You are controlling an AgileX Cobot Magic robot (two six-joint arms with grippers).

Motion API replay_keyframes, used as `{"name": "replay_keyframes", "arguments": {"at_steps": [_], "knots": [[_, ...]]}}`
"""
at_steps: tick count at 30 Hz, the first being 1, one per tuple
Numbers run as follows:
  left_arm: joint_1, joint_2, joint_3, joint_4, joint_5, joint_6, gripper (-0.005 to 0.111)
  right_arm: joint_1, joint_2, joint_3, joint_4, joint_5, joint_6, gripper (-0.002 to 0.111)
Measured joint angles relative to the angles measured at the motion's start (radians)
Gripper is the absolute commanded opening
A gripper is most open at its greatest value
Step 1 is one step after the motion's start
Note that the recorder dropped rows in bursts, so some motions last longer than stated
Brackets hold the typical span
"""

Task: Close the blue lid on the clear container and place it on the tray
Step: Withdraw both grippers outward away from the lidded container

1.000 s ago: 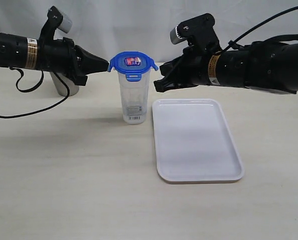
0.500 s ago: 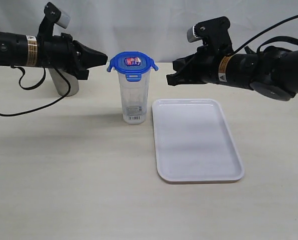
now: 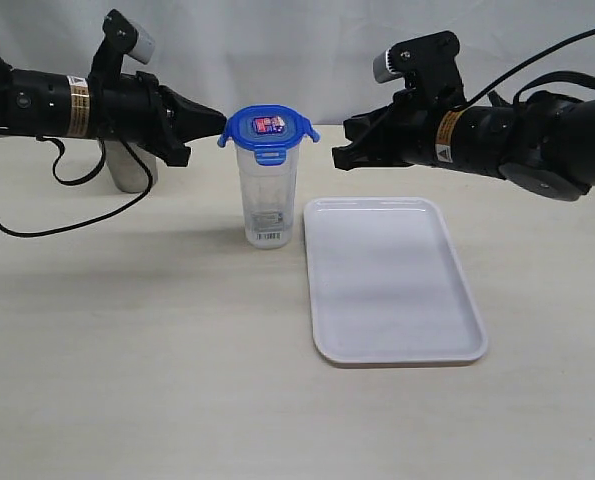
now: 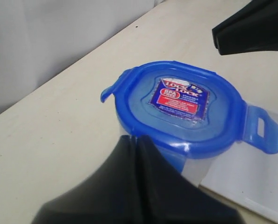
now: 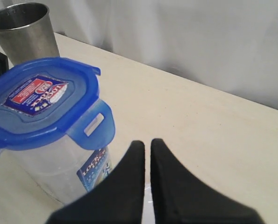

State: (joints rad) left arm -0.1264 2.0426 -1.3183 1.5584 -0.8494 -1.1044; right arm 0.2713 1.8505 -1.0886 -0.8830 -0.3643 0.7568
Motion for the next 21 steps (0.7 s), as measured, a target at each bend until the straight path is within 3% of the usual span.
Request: {"name": "replay_keyframes", "arguments": {"at_steps": [10,15,21], "knots": [[0.01,0.0,0.004,0.007,0.0,0.01,0.0,0.0,0.0,0.0,0.0,0.005,0.002,0.005],[0.067,-0.018,0.085,-0.13,-0.01,0.129,0.0,0.0,-0.024,0.0,0.0,0.063,0.006,0.005],[0.158,-0.049,0.192,-0.22,-0.235,0.3,0.0,0.0,-0.069,0.011,0.0,0.076,0.006,0.005]]}}
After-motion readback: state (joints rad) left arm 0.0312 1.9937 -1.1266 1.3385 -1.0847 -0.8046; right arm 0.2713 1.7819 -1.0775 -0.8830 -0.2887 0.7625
